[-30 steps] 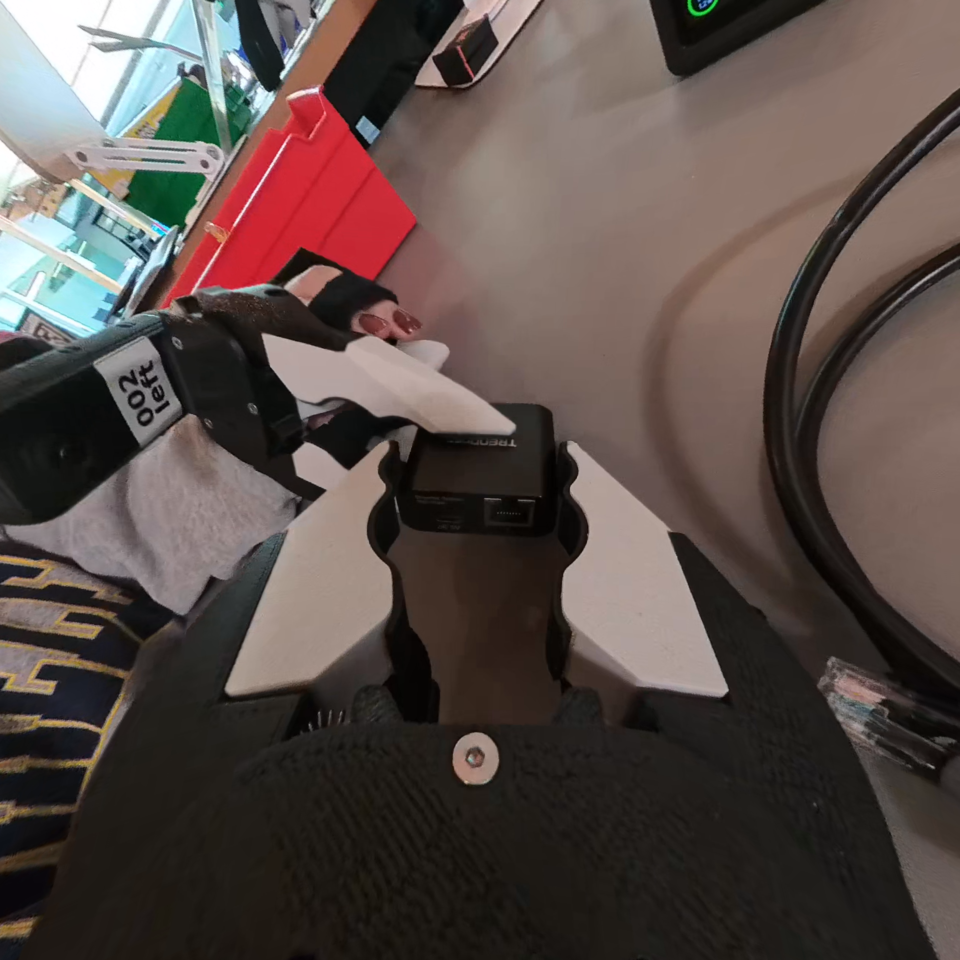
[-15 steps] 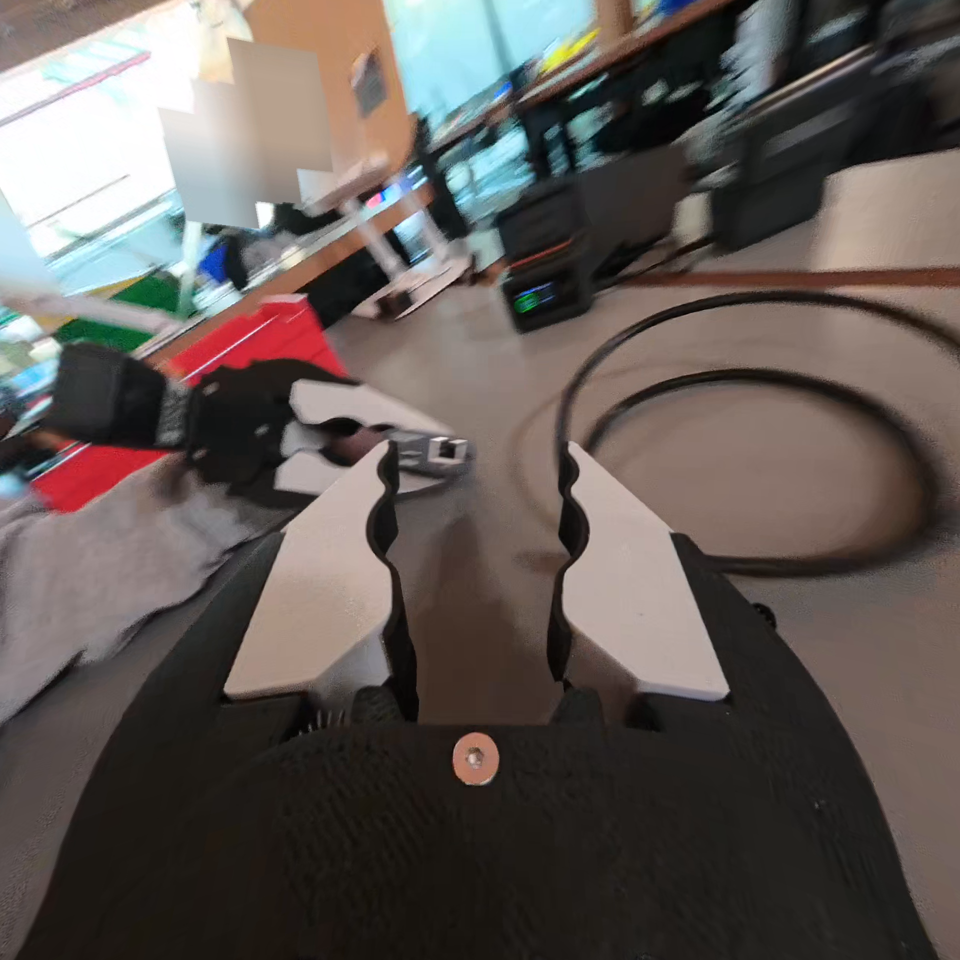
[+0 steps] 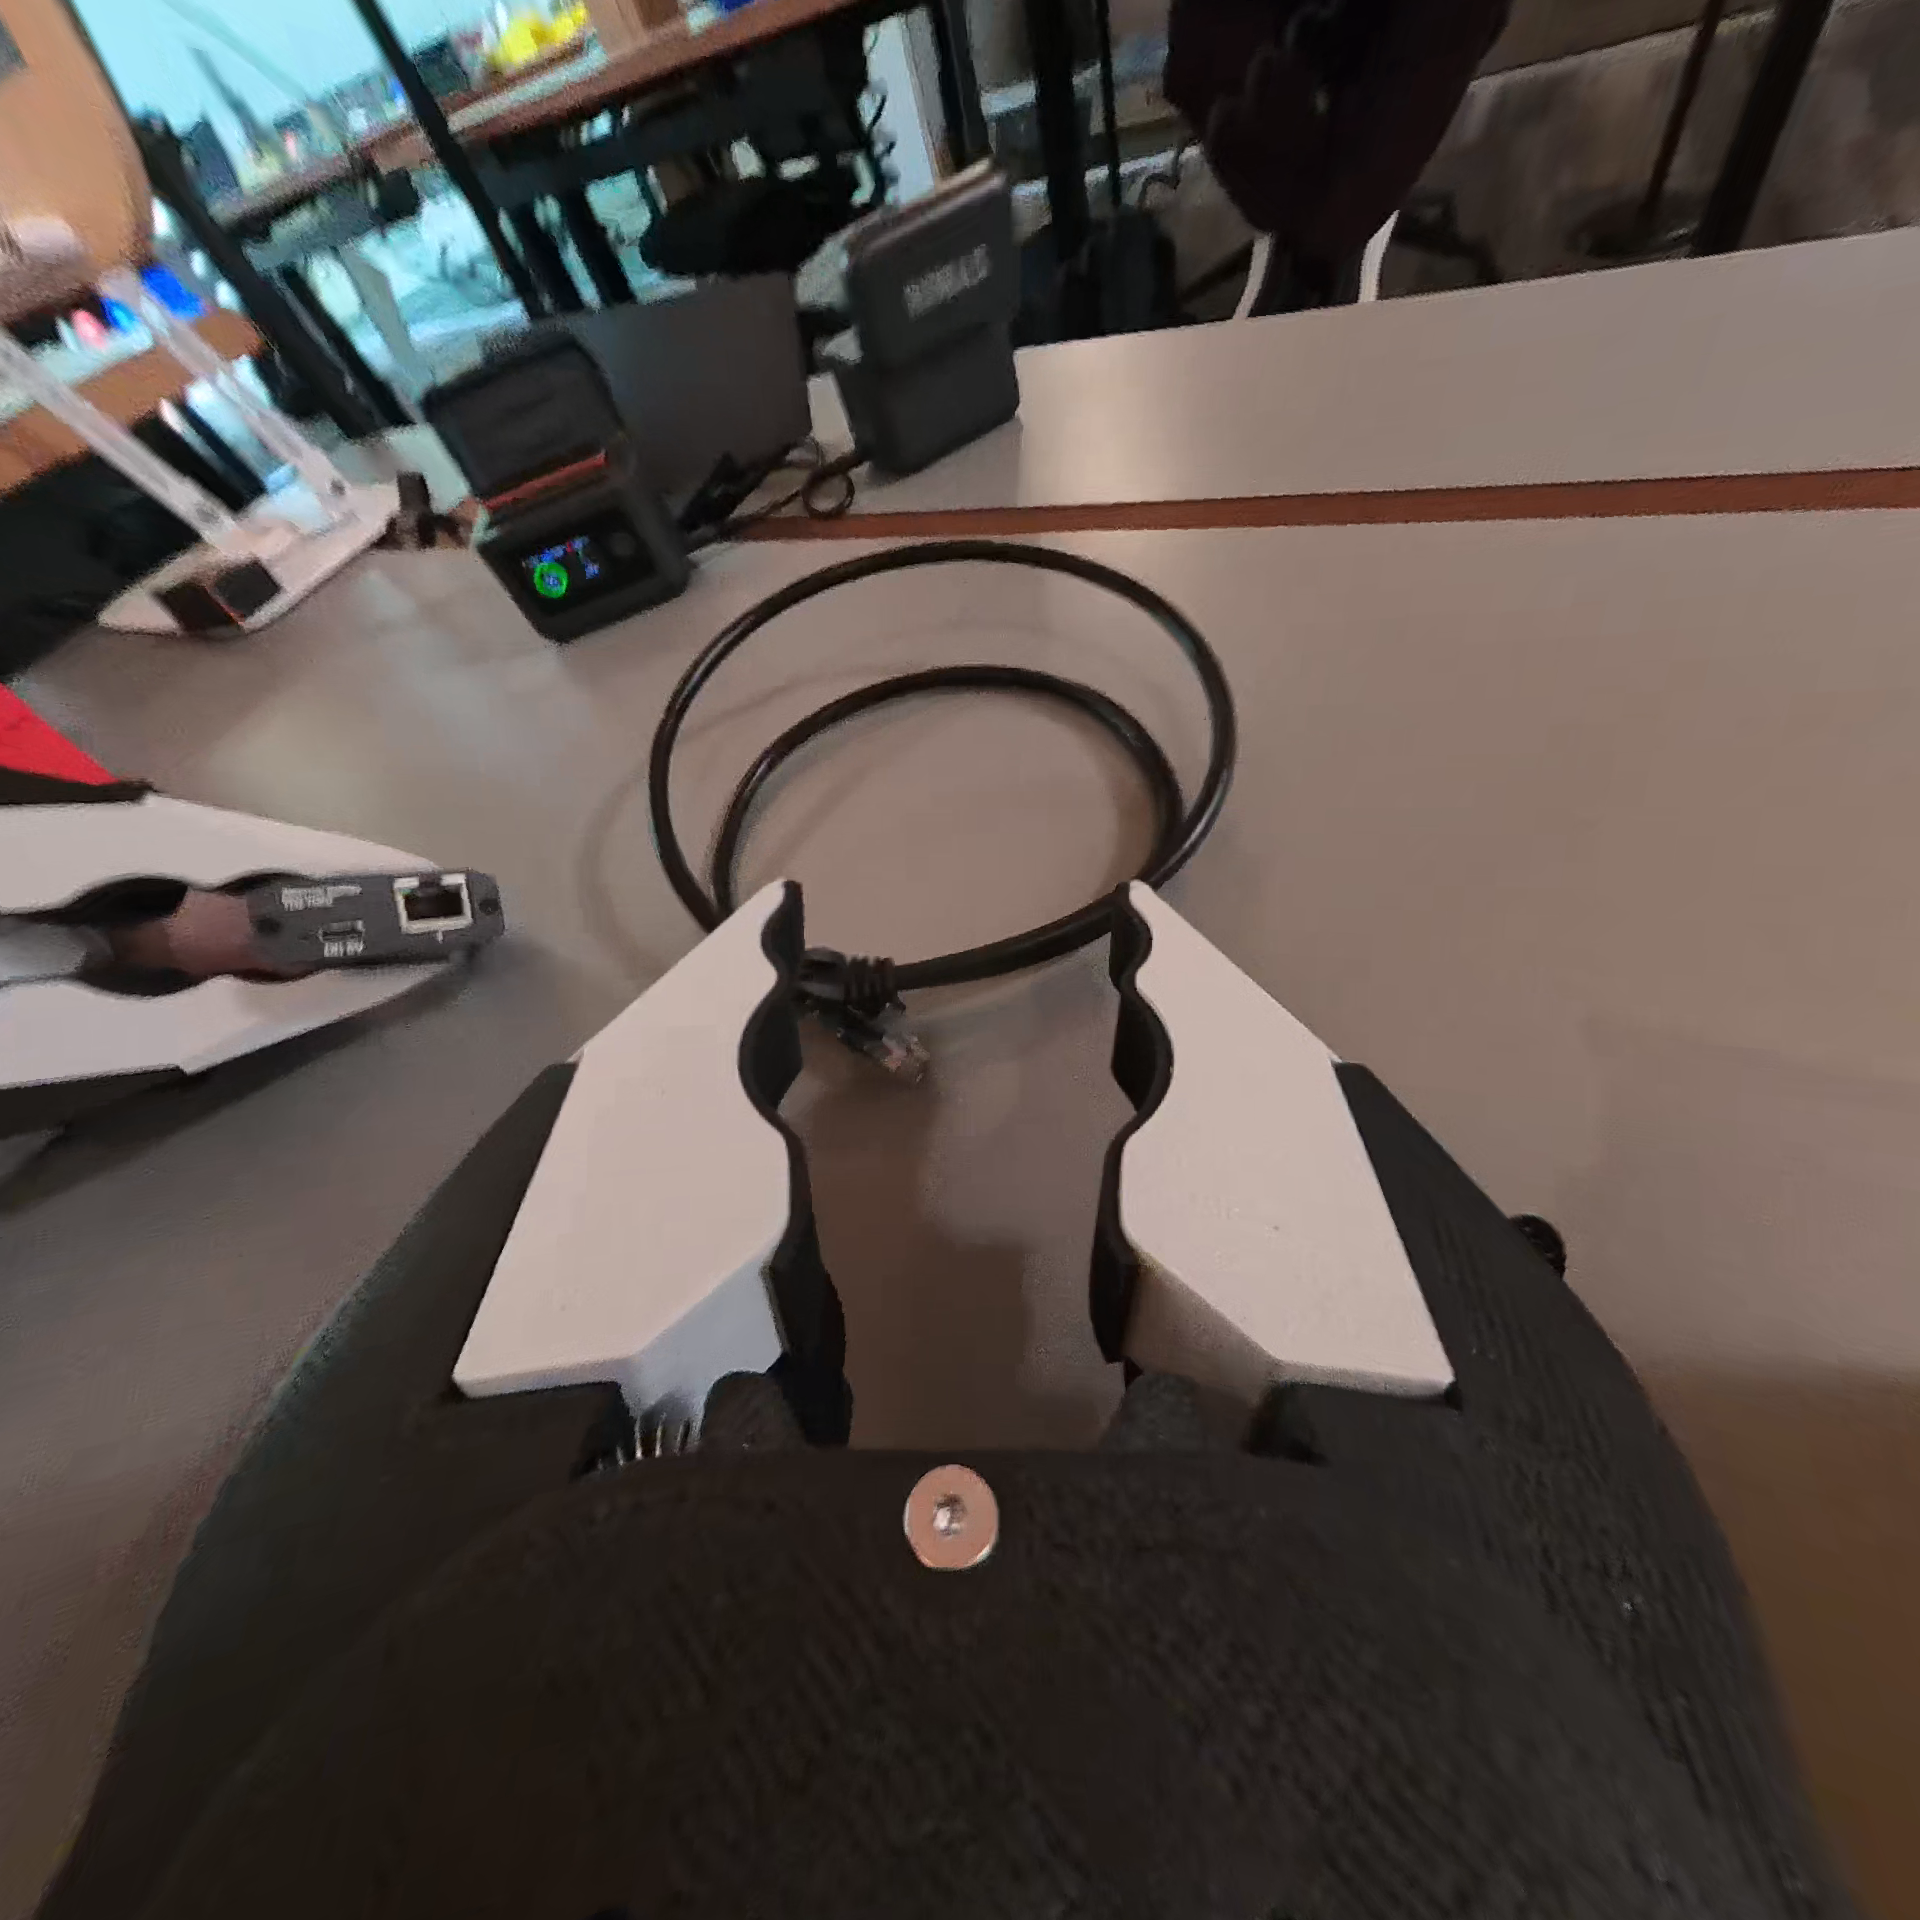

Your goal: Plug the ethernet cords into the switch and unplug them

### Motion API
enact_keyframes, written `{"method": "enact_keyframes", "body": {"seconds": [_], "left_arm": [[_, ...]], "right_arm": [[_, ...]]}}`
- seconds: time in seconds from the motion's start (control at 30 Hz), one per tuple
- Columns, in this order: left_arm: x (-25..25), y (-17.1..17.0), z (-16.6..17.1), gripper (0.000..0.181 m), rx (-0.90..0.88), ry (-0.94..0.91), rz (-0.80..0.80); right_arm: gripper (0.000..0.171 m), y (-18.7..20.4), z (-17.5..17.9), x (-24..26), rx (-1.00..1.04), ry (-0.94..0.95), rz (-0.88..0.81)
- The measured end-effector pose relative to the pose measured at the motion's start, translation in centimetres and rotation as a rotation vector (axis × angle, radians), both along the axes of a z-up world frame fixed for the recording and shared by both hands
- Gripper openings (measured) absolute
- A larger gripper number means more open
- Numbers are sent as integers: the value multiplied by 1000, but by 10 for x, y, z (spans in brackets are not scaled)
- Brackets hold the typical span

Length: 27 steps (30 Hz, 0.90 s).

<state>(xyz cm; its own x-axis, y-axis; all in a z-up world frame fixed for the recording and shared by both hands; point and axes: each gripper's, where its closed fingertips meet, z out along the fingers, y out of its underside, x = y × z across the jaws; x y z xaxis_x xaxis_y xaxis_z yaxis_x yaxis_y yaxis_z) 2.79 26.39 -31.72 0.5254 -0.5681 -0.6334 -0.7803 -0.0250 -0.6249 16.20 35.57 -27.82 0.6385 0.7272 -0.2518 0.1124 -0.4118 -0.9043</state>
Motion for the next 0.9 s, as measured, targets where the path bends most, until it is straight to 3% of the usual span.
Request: {"method": "enact_keyframes", "body": {"seconds": [0.2, 0.33, 0.7, 0.8, 0.9], "left_arm": [[0, 0, -1, 22, 21, 47, -9], [6, -5, 0, 22, 33, 75, -59], [7, -5, 5, 22, 79, 112, -61], [6, -4, 5, 22, 84, 120, -52], [4, -3, 5, 22, 87, 126, -44]], "right_arm": [[67, -41, 5, -40, 144, -58, 327], [70, -42, -10, -41, 223, -256, 357], [42, -42, -27, -37, 206, -392, 368], [29, -53, -26, -47, 201, -386, 413], [29, -74, -24, -65, 172, -347, 508]]}}
